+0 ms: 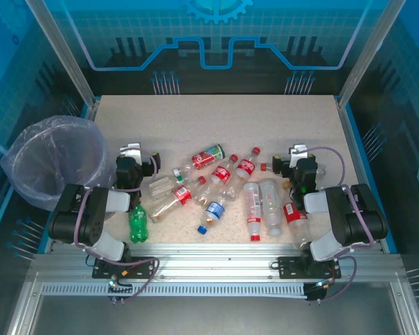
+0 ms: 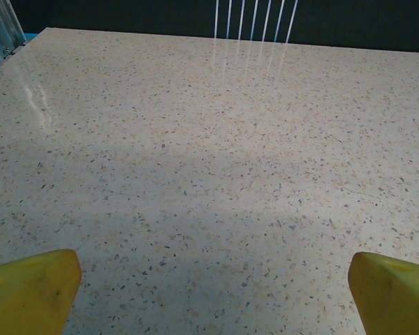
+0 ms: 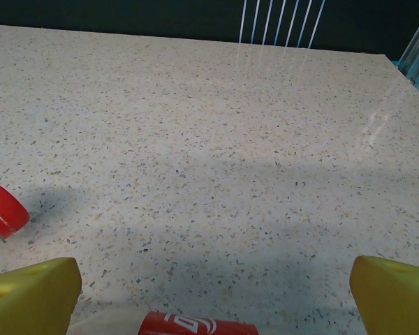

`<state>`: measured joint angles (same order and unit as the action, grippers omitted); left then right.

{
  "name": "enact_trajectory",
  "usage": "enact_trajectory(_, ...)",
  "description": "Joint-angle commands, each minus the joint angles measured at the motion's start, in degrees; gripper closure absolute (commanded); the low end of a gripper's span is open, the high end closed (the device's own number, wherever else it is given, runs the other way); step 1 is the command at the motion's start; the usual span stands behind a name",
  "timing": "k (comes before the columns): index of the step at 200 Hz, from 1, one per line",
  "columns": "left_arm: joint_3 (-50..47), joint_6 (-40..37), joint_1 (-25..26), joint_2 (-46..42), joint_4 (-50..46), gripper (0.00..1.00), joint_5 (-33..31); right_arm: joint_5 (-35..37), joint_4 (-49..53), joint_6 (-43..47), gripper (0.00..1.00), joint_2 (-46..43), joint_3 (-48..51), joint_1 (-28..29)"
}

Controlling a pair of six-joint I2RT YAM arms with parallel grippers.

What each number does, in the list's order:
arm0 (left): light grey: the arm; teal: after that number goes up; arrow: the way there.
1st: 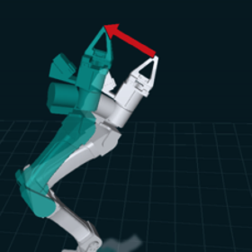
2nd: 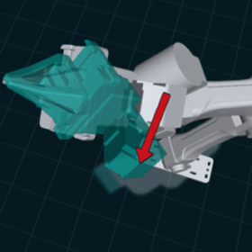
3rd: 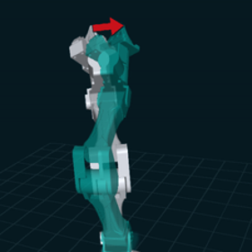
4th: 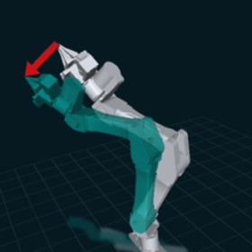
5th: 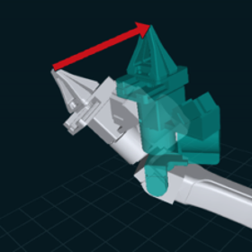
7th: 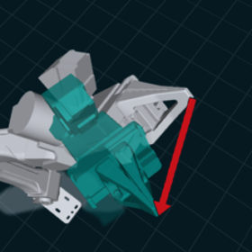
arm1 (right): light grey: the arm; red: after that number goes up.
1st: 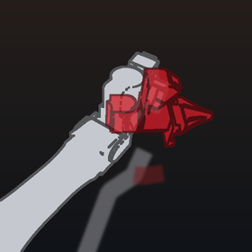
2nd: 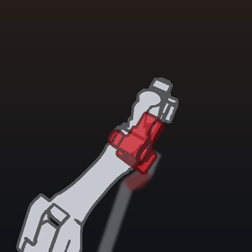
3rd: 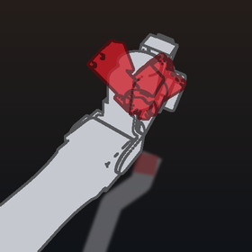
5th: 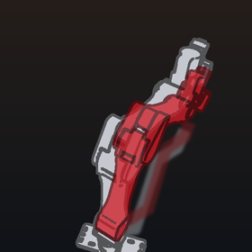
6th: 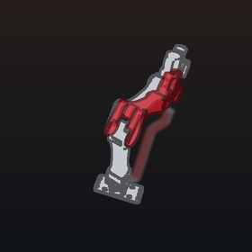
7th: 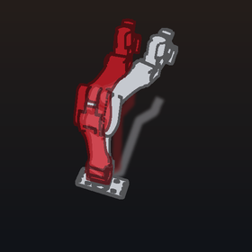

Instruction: Put the plastic bottles in the bin

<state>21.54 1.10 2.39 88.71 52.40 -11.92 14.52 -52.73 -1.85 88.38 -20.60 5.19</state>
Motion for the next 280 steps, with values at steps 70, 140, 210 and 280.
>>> enact_trajectory(70,0.22,-0.29,-0.65,0.03,0.55,0.01,0.25,-0.1,-0.6,0.47,0.0,-0.04,-1.0,0.0)
enact_trajectory(140,0.33,-0.3,-0.64,0.02,0.33,0.01,0.32,-0.43,-0.38,0.31,0.0,-0.05,-1.04,-0.24)
enact_trajectory(210,8.4,-2.56,2.97,-13.37,-21.39,0.01,-5.95,-4.69,24.25,1.54,0.0,-10.43,-11.19,-0.45)
enact_trajectory(280,33.5,12.4,12.13,-20.99,-67.12,0.02,-4.64,0.48,101.15,-13.72,0.02,-19.75,-44.5,-0.18)
